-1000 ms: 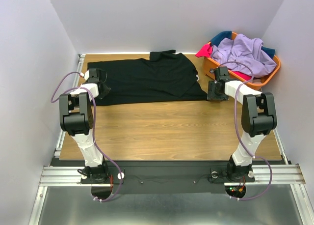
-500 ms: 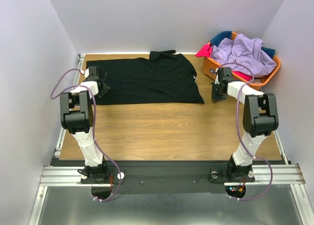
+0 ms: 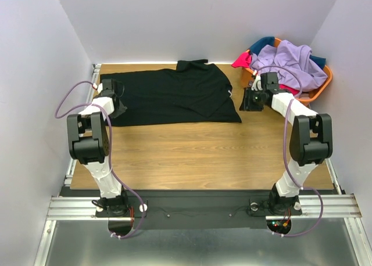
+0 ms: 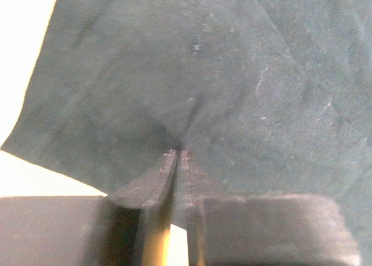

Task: Fold and stack the t-shirts
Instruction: Fold the tshirt

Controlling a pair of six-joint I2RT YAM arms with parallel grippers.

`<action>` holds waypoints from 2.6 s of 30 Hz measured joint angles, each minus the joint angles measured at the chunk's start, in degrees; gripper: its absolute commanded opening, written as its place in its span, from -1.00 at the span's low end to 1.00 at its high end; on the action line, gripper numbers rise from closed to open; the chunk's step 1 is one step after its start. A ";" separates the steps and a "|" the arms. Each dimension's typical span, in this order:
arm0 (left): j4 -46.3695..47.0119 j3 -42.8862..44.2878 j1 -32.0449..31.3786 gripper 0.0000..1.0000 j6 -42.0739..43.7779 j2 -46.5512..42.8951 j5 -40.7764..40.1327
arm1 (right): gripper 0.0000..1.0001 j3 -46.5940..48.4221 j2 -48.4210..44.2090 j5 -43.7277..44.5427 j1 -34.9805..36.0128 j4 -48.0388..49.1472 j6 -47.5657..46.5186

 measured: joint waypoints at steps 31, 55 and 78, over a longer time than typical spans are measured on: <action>2.21 -6.78 0.87 0.54 2.16 -3.45 -0.22 | -0.99 -1.31 6.38 0.26 4.39 -6.99 1.97; -9.09 -5.55 -10.25 0.89 -1.92 -20.33 -2.16 | 0.18 14.29 -0.50 6.01 5.25 -23.45 3.48; -6.86 -1.05 -28.96 0.89 -10.64 -11.89 2.38 | 0.15 7.69 8.28 5.60 22.97 -17.44 6.88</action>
